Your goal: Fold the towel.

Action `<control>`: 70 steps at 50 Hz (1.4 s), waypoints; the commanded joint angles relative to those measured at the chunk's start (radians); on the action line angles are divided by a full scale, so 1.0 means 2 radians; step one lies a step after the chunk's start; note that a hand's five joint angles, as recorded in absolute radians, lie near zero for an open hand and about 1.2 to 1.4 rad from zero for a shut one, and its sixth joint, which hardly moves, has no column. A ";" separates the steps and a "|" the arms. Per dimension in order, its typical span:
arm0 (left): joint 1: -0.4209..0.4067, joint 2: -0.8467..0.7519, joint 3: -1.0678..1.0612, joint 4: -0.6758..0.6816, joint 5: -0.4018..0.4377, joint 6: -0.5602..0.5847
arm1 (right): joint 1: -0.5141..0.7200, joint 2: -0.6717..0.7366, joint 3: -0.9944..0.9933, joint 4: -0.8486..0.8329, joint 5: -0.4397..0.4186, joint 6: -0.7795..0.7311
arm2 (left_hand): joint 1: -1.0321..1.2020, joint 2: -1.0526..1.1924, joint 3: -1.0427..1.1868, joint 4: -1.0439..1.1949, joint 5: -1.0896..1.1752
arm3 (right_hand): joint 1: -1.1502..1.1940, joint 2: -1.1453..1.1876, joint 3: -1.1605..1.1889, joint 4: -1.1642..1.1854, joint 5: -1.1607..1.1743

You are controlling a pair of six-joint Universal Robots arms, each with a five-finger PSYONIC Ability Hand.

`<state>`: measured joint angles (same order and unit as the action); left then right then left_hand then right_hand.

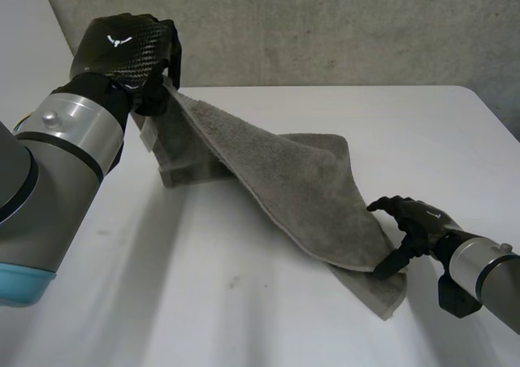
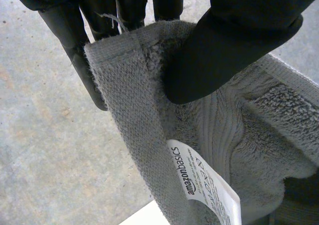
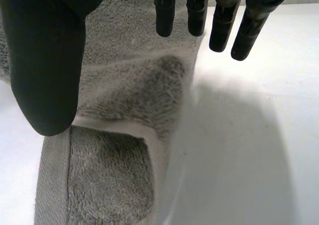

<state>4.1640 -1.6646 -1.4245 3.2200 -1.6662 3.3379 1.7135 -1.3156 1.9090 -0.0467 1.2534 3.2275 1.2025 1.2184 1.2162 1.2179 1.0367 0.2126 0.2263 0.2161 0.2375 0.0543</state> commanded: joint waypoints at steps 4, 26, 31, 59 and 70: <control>0.019 -0.001 0.002 0.000 0.000 -0.011 | 0.003 0.054 0.015 -0.059 0.030 -0.052 | 0.097 0.089 0.090 0.089 0.092 | 0.089 0.082 0.087 0.077 0.081; 0.041 0.018 0.004 -0.021 0.001 -0.015 | -0.008 -0.177 -0.051 -0.071 0.032 -0.118 | 0.097 0.089 0.090 0.089 0.092 | 0.592 0.585 0.590 0.579 0.584; 0.056 0.032 0.017 -0.045 0.001 -0.014 | -0.010 -0.206 -0.148 0.038 0.002 -0.157 | 0.097 0.089 0.090 0.089 0.092 | 0.592 0.585 0.590 0.579 0.584; 0.079 -0.213 0.116 -0.109 0.003 0.052 | 0.080 0.136 -0.407 0.222 0.115 -0.452 | 0.097 0.089 0.090 0.089 0.092 | 0.592 0.585 0.590 0.579 0.584; 0.083 -0.227 0.357 0.128 0.000 0.045 | 0.103 0.077 -0.493 -0.173 0.157 -0.498 | 0.097 0.089 0.090 0.089 0.092 | 0.592 0.585 0.590 0.579 0.584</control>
<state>4.3214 -2.1370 -0.9463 3.1278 -1.6604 3.4369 1.8861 -1.0428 0.9599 0.1166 1.5604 2.2765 1.2026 1.2184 1.2162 1.2178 1.0367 0.9174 1.1727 1.1798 1.1883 0.9863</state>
